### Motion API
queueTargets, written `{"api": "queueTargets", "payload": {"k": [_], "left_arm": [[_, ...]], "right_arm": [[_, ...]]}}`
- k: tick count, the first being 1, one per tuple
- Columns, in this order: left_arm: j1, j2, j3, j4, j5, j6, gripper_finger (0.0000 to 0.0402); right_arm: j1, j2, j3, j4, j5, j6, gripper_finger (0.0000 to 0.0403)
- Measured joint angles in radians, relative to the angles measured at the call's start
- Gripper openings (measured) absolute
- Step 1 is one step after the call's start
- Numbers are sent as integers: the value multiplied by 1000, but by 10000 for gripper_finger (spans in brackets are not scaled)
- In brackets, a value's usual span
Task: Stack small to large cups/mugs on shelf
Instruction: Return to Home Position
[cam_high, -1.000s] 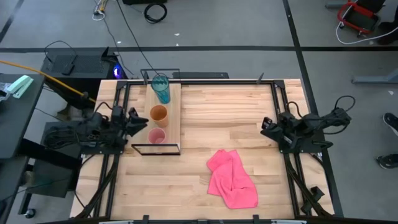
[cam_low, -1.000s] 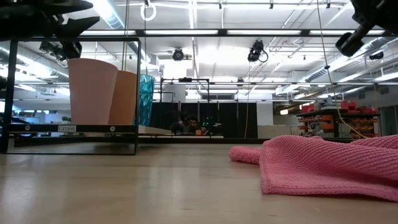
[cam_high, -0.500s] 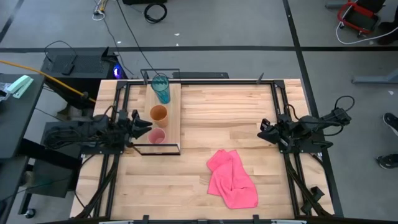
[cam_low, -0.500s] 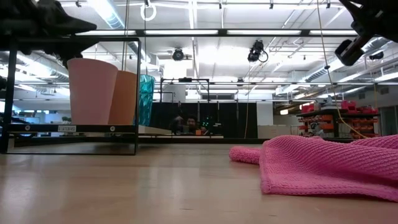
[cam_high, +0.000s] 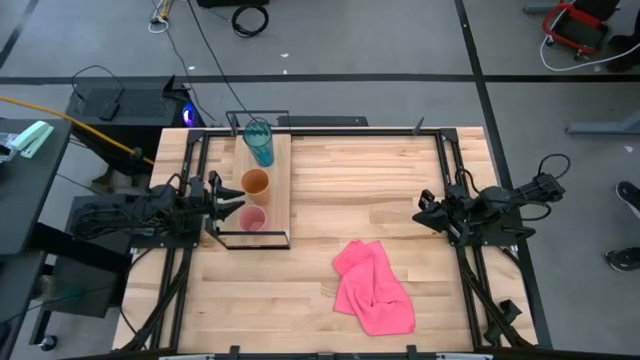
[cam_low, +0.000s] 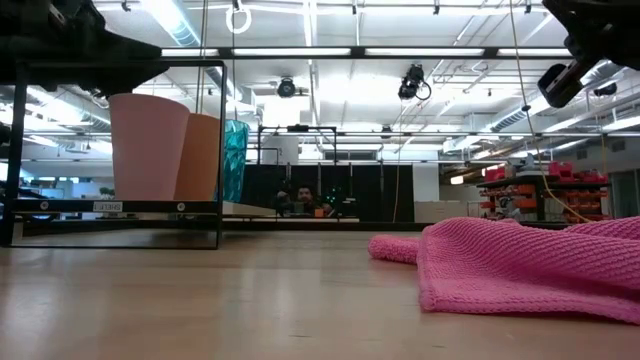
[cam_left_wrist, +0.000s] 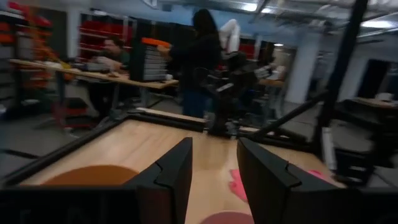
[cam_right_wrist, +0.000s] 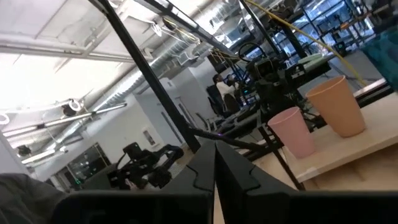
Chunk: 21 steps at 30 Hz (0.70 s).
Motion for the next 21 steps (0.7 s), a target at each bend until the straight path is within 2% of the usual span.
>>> {"api": "queueTargets", "payload": {"k": [11, 21], "left_arm": [[1, 0, 0, -38, -233, 77, 146], [5, 0, 0, -61, -440, 119, 141]], "right_arm": [[0, 0, 0, -44, 0, -129, 14], [0, 0, 1, -81, 5, -119, 14]]}}
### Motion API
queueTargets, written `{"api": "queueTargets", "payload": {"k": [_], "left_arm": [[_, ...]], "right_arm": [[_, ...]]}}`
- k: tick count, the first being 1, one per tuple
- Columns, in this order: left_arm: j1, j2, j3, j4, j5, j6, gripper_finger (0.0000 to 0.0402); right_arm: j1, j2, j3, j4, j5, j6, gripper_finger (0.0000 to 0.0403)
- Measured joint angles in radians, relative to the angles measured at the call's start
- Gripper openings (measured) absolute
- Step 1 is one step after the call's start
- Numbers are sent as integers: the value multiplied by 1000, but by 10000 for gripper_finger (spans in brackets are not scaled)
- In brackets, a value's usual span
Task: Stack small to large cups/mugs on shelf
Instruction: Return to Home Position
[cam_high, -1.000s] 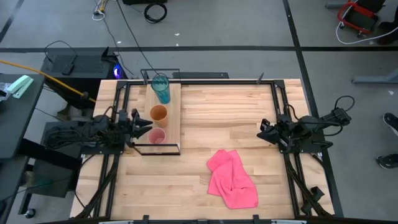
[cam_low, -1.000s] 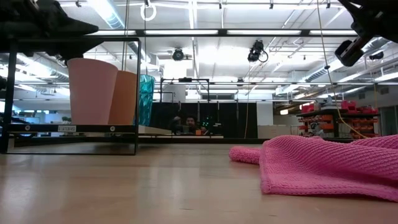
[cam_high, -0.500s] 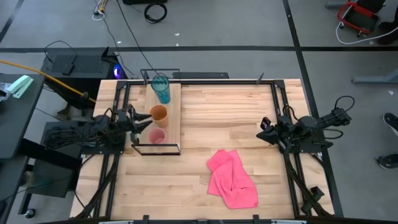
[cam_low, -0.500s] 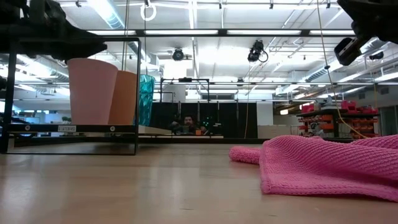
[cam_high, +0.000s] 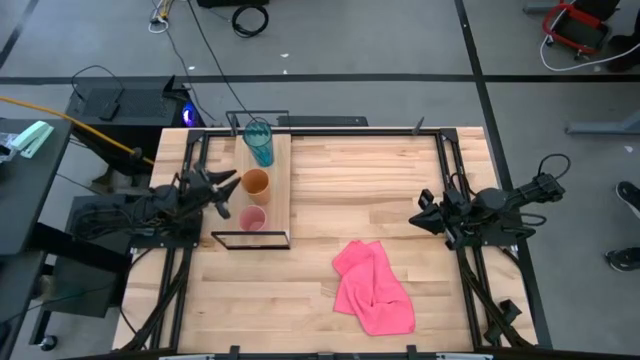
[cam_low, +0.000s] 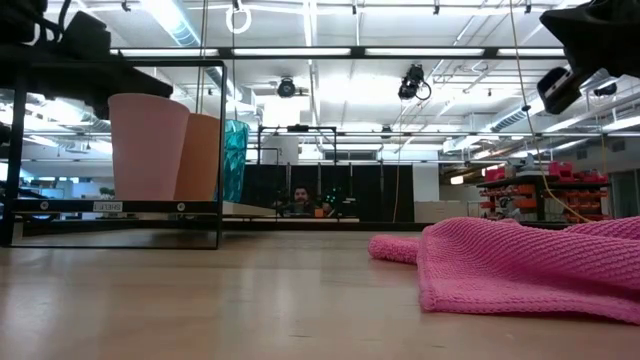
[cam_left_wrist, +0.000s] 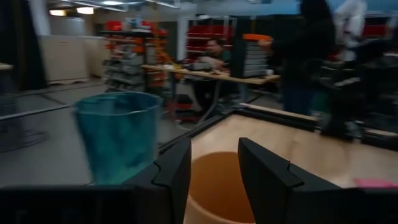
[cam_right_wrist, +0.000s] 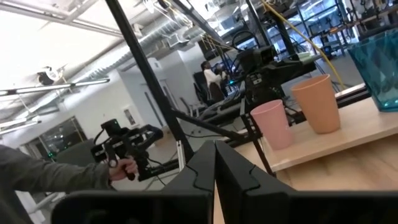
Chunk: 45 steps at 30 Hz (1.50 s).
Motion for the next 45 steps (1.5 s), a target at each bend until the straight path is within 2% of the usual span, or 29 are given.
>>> {"api": "queueTargets", "payload": {"k": [10, 21, 25, 33, 36, 42, 45], "left_arm": [[130, 0, 0, 19, -25, -16, 145], [380, 0, 0, 42, -6, 39, 140], [492, 0, 0, 41, 60, 39, 138], [685, 0, 0, 40, 282, 18, 148], [720, 0, 0, 18, 349, 12, 149], [738, 3, -60, 39, 367, -63, 141], [737, 7, -61, 69, 376, -27, 137]], "right_arm": [[0, 0, 0, 0, 0, -35, 14], [0, 0, 0, 0, 0, -19, 14], [0, 0, 0, 0, 0, -20, 14], [0, 0, 0, -8, 0, -20, 14], [0, 0, 0, -8, -1, -20, 14], [0, 0, 0, -19, -1, -26, 14], [0, 0, 0, -21, -1, -13, 14]]}}
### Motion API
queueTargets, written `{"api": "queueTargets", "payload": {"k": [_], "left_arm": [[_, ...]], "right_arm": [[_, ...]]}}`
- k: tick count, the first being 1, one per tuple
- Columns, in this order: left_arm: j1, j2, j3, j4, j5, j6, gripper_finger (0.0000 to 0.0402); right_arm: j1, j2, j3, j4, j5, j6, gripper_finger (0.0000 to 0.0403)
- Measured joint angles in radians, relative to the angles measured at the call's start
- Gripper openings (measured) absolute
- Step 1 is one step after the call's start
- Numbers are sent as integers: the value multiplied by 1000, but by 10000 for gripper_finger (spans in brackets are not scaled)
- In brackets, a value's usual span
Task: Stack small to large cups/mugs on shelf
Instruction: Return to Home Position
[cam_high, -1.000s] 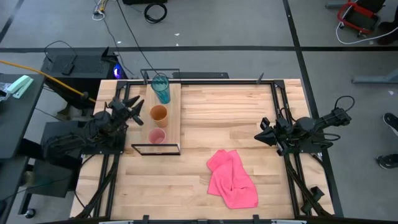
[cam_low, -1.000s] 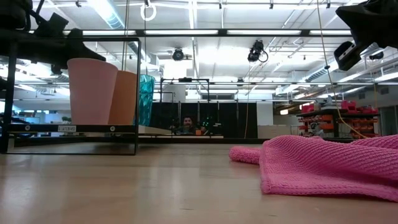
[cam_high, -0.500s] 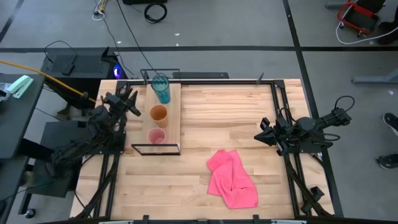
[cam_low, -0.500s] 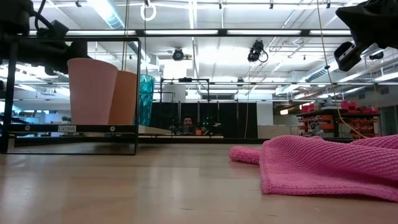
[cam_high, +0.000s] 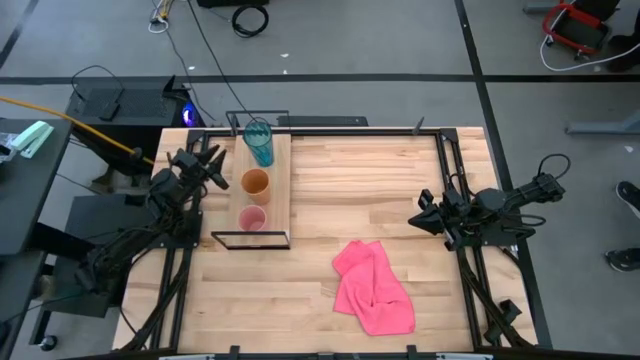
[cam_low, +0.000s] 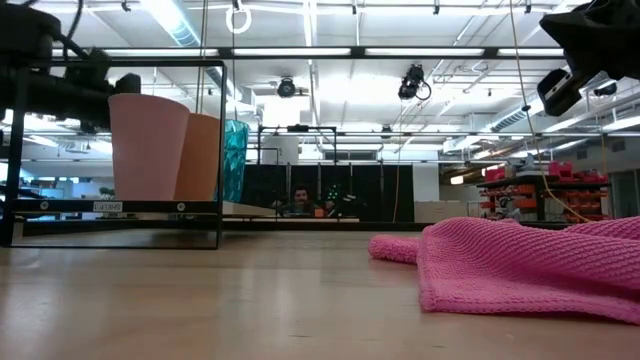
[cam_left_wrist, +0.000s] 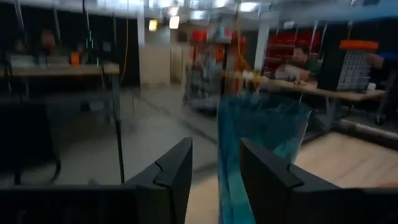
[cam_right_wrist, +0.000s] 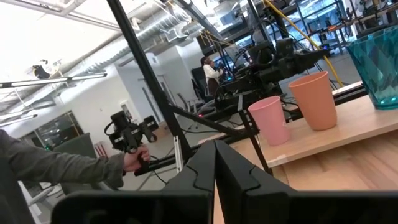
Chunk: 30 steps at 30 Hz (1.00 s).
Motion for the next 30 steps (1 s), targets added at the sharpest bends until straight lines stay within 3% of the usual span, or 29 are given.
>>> {"api": "queueTargets", "payload": {"k": [4, 30], "left_arm": [[4, -1, 0, 104, 0, 63, 141], [12, 0, -1, 51, -1, 64, 145]], "right_arm": [[0, 0, 0, -1, 0, 1, 14], [0, 5, 0, -124, 0, -53, 14]]}}
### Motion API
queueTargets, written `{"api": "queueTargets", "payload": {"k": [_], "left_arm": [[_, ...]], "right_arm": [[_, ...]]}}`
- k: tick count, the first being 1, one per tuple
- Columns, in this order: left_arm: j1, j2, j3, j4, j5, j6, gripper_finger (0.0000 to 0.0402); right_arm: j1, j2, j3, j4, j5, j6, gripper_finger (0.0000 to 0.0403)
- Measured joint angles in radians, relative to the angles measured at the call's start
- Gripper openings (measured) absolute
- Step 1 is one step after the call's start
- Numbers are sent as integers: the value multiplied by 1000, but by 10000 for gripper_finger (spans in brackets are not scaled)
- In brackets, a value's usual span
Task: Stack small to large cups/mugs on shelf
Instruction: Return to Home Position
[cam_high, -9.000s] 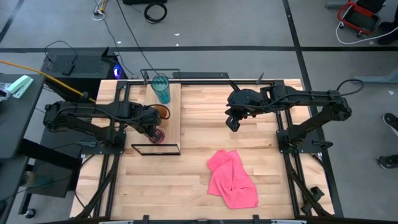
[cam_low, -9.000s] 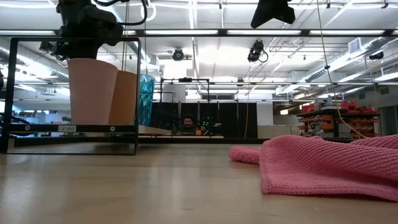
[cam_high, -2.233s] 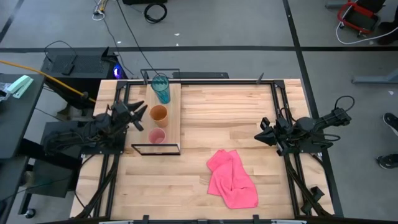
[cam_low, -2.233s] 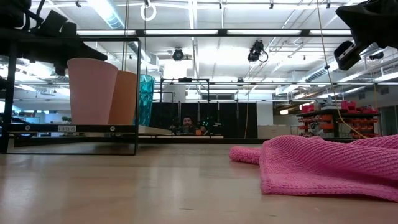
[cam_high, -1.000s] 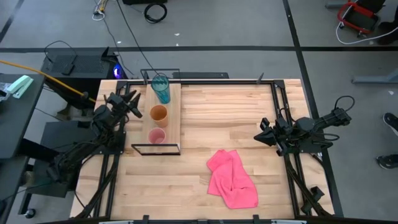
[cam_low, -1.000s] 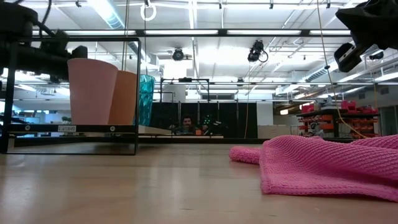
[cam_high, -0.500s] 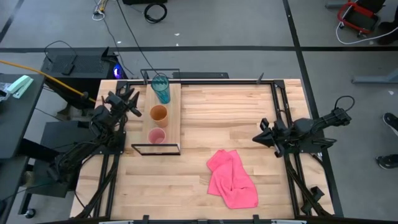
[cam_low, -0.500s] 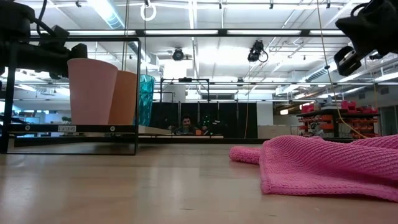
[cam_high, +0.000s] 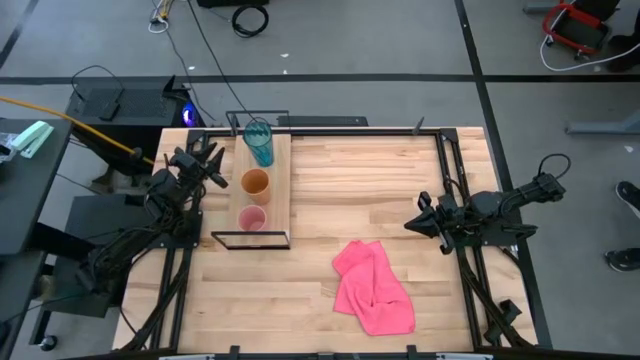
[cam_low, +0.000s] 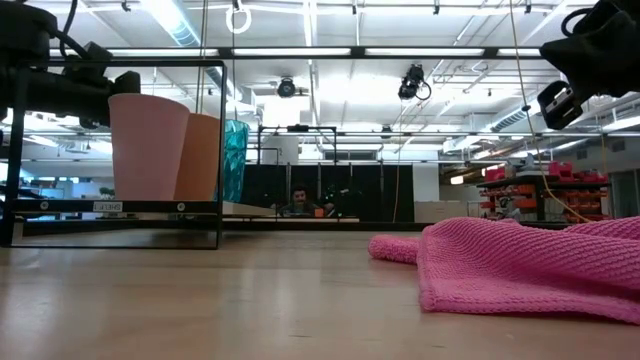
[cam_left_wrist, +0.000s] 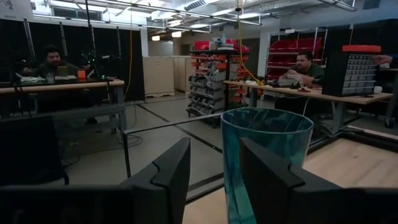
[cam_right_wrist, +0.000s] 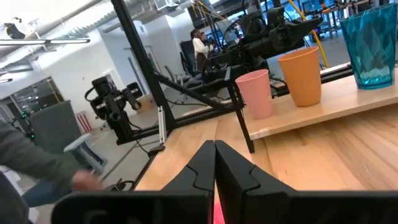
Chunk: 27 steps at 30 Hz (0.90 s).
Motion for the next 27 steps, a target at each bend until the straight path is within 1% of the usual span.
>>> {"api": "queueTargets", "payload": {"k": [6, 18, 27], "left_arm": [[0, 0, 0, 0, 0, 2, 151], [0, 0, 0, 0, 0, 2, 137], [0, 0, 0, 0, 0, 2, 147]], "right_arm": [[0, 0, 0, 0, 0, 1, 14], [0, 0, 0, 1, 0, 1, 14], [0, 0, 0, 0, 0, 1, 14]]}}
